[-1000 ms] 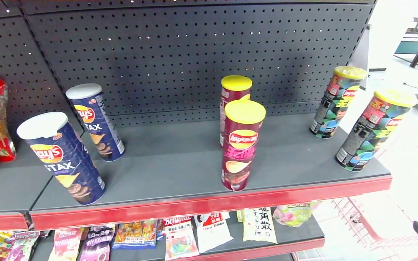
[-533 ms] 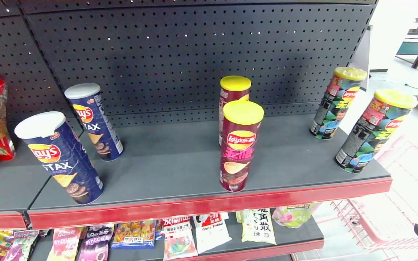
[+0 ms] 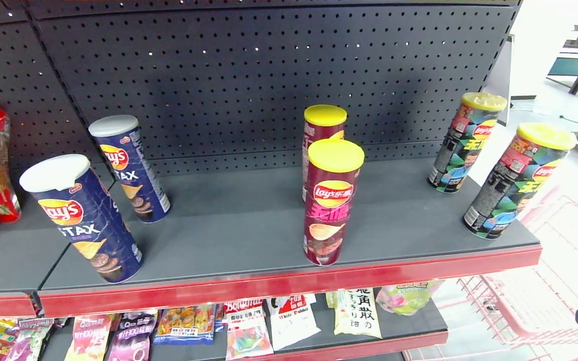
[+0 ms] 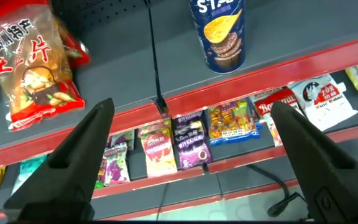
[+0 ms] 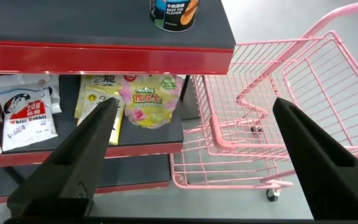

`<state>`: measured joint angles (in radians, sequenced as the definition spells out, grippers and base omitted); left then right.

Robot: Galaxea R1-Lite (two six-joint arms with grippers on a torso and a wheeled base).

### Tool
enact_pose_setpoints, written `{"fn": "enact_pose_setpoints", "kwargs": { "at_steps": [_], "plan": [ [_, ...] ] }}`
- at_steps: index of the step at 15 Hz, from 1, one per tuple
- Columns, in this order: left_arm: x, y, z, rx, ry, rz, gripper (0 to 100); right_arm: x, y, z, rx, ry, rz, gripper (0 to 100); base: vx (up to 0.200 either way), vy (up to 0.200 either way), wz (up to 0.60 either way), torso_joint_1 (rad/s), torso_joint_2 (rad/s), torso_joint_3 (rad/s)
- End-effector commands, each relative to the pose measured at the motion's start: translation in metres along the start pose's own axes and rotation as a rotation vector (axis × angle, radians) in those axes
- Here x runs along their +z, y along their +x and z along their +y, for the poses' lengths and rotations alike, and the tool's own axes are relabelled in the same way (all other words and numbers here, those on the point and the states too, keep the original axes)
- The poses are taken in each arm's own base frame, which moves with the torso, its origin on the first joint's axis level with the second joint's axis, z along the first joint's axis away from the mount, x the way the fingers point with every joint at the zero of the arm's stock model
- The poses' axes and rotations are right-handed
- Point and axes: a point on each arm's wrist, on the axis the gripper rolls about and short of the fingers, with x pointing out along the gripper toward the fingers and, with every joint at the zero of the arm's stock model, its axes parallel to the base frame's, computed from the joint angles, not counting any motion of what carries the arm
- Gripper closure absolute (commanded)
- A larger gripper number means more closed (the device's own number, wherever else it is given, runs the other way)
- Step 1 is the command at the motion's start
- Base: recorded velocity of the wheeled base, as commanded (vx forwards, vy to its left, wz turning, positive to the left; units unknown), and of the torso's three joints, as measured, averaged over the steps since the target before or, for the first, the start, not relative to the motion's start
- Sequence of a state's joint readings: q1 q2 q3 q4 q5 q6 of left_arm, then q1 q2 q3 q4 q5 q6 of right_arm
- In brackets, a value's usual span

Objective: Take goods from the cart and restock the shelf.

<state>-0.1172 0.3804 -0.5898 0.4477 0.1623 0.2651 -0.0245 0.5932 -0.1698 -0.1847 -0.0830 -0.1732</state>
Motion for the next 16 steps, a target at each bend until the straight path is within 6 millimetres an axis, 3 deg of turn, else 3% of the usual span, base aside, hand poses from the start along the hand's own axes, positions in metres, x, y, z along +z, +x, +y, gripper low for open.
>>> {"fn": "enact_pose_setpoints", "kwargs": {
  "at_steps": [1, 16],
  "plan": [
    [-0.0003, -0.0002, -0.0001, 0.001, 0.000, 0.000, 0, -0.0008, -0.0012, 0.0000, -0.001, -0.001, -0.005, 0, 0.000, 0.000, 0.60, 0.002, 0.00, -0.002],
    [-0.0047, -0.0026, -0.0008, 0.007, 0.023, -0.010, 0, -0.0076, -0.0031, 0.0011, 0.000, -0.006, -0.002, 0, 0.000, 0.000, 0.04, 0.000, 0.00, 0.000]
  ]
}}
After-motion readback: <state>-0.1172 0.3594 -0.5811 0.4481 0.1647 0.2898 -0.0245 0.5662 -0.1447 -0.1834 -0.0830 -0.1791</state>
